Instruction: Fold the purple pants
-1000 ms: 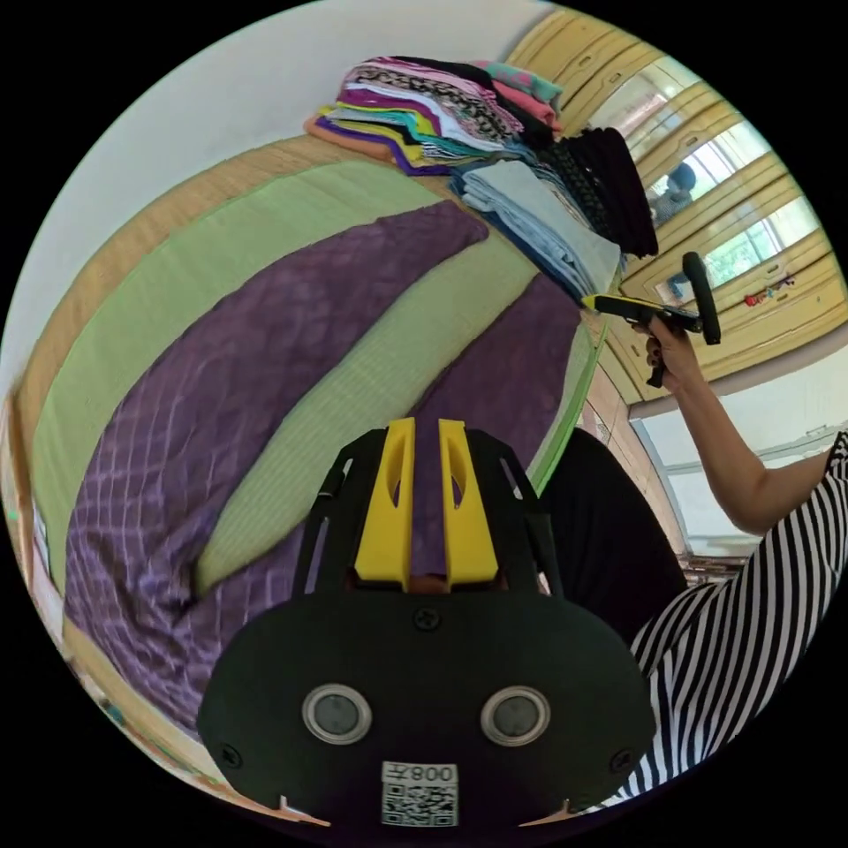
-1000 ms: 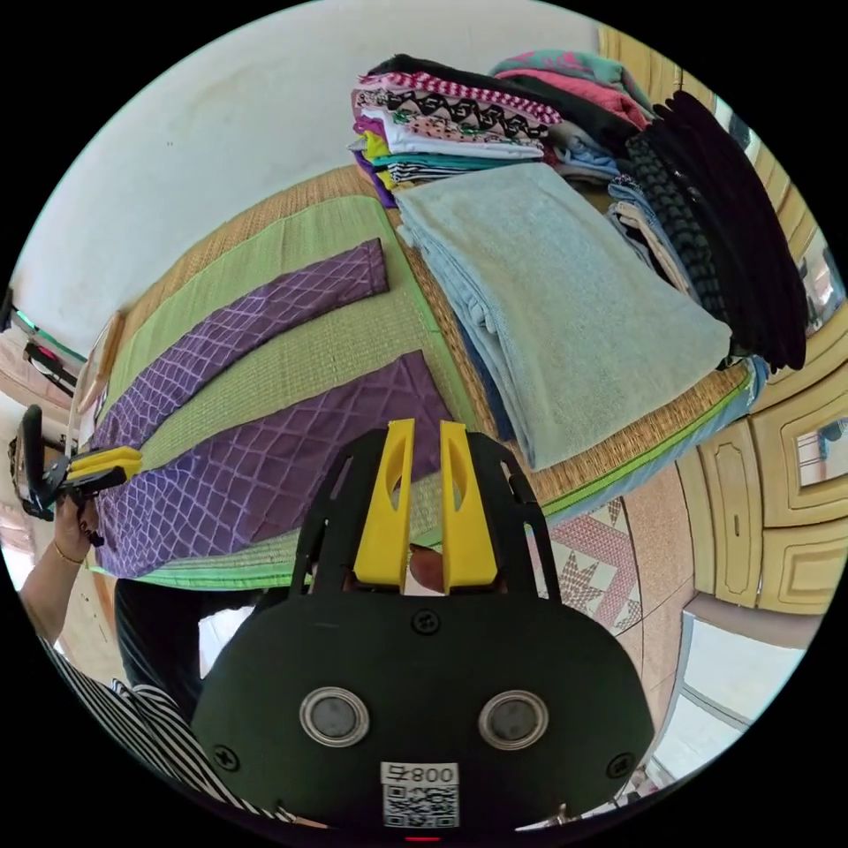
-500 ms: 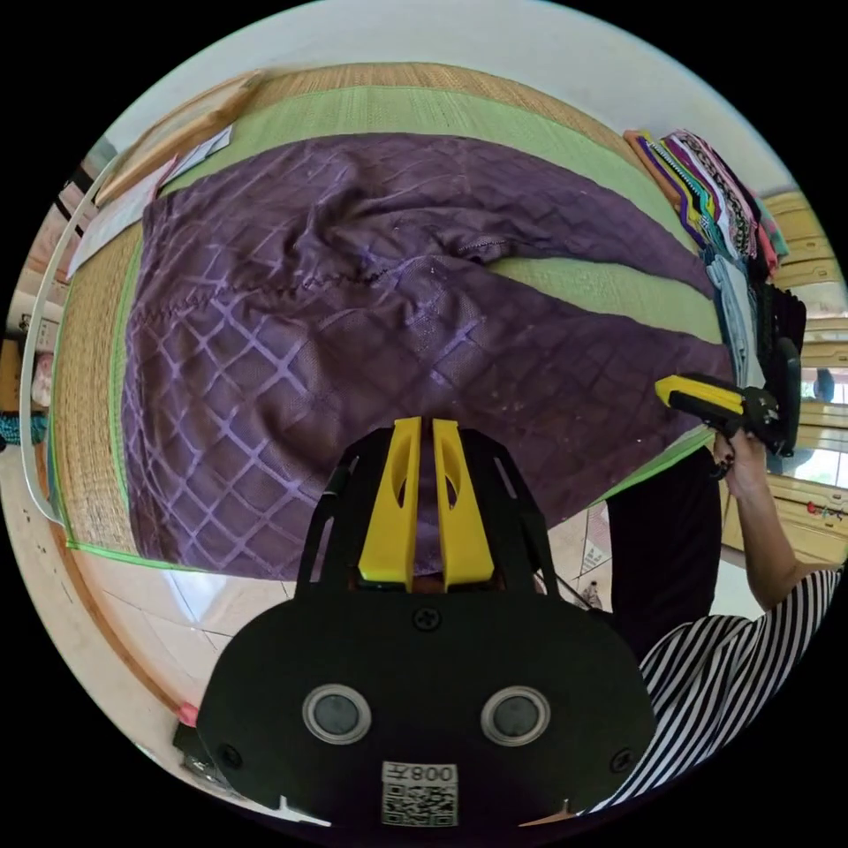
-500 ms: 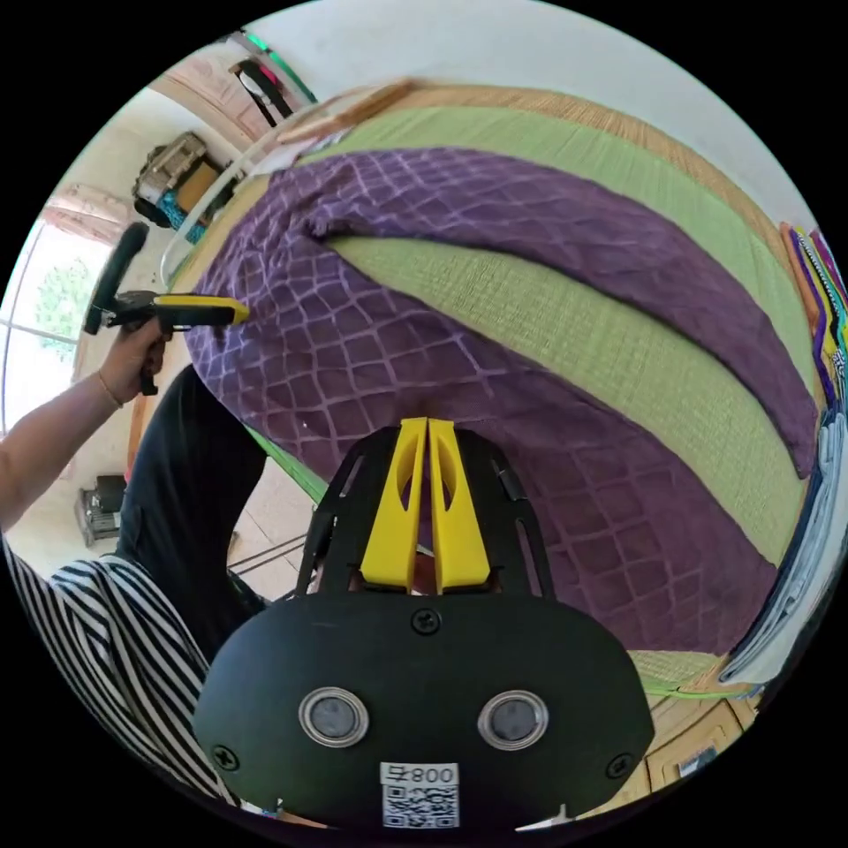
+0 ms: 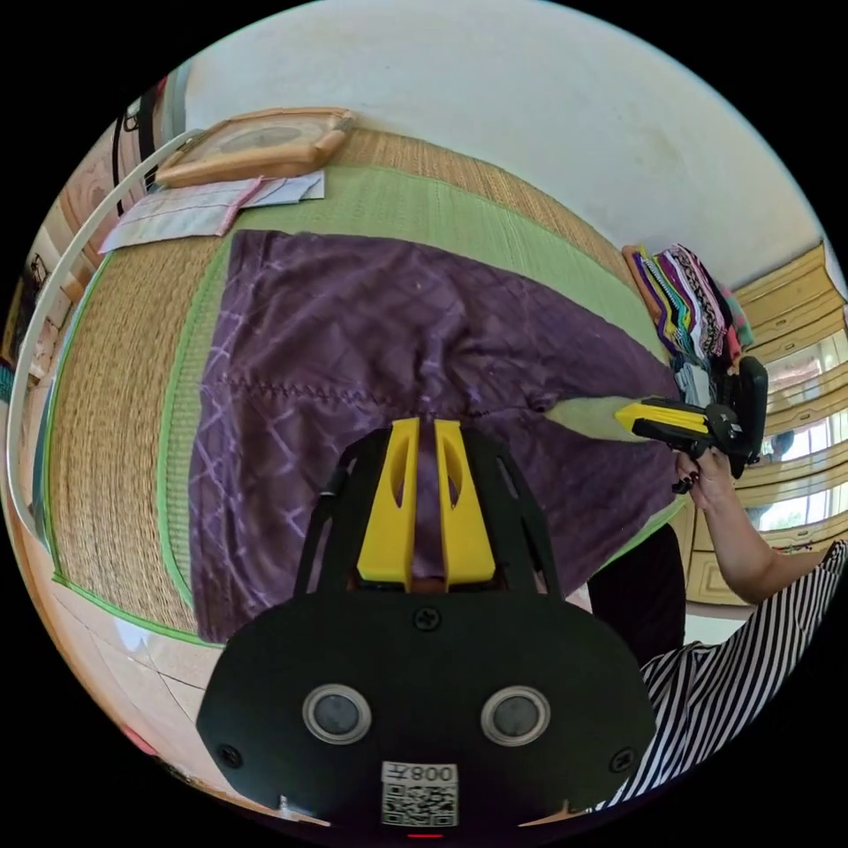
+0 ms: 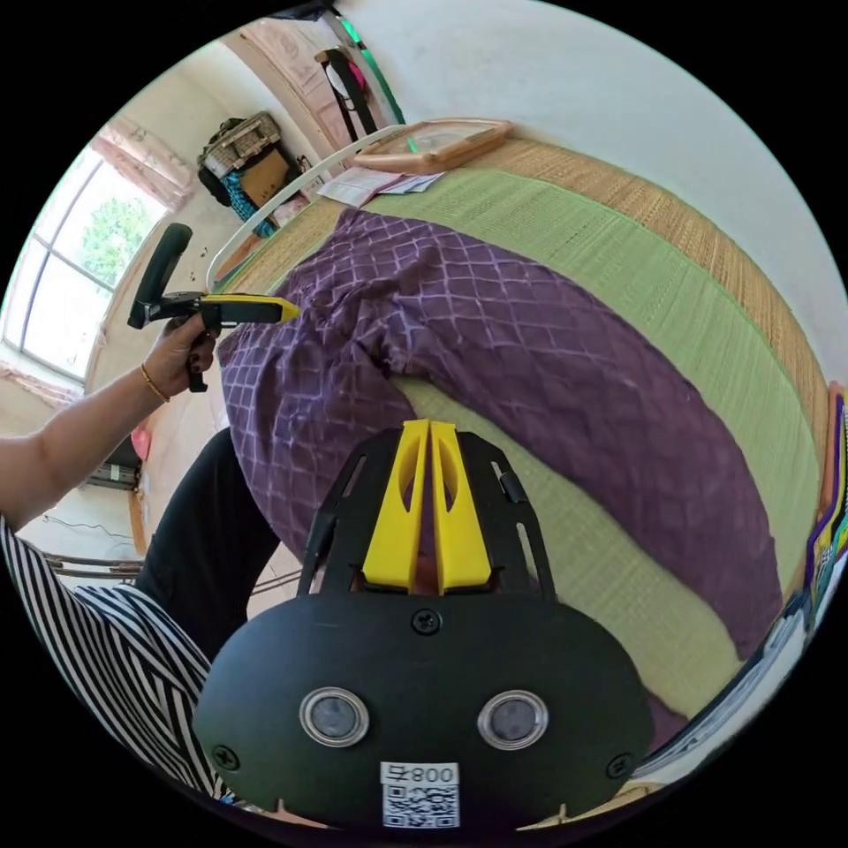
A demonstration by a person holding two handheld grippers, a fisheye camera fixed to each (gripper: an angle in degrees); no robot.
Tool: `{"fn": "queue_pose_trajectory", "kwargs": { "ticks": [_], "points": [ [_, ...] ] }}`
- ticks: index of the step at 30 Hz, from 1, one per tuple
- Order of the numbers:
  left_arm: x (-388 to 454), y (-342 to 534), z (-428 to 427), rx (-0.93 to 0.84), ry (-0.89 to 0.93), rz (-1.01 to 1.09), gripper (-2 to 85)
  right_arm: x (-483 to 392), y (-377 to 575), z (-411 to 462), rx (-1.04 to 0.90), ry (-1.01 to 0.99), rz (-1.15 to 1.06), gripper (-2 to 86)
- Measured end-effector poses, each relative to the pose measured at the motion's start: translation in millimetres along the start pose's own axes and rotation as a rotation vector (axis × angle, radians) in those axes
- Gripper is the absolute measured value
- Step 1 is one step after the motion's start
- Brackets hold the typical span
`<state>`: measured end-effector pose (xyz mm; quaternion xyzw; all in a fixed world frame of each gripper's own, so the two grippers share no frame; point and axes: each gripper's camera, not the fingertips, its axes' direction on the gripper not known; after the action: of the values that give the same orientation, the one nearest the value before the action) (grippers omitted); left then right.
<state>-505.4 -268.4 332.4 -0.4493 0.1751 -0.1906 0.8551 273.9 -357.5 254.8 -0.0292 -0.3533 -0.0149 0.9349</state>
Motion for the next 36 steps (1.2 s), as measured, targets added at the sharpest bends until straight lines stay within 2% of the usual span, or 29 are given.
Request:
{"fn": "queue_pose_trajectory", "kwargs": {
  "ticks": [9,20,30,36],
  "points": [
    [-79,-61,-75,0.026,-0.038,0.022,5.0,19,-108,92,0.005,0.082,-0.063,4.7],
    [-109,-150,-145,-0.114,-0.163,0.268,7.5,55,-219,200,-0.046,0.216,-0.133,6.6],
    [-113,-202,-171,-0.311,-0.302,0.403,8.8,83,-260,289,-0.160,0.250,-0.180,6.8],
    [-97,-218,-206,-0.270,-0.335,0.498,8.2,92,-271,318,-0.153,0.239,-0.199,6.9]
  ]
}}
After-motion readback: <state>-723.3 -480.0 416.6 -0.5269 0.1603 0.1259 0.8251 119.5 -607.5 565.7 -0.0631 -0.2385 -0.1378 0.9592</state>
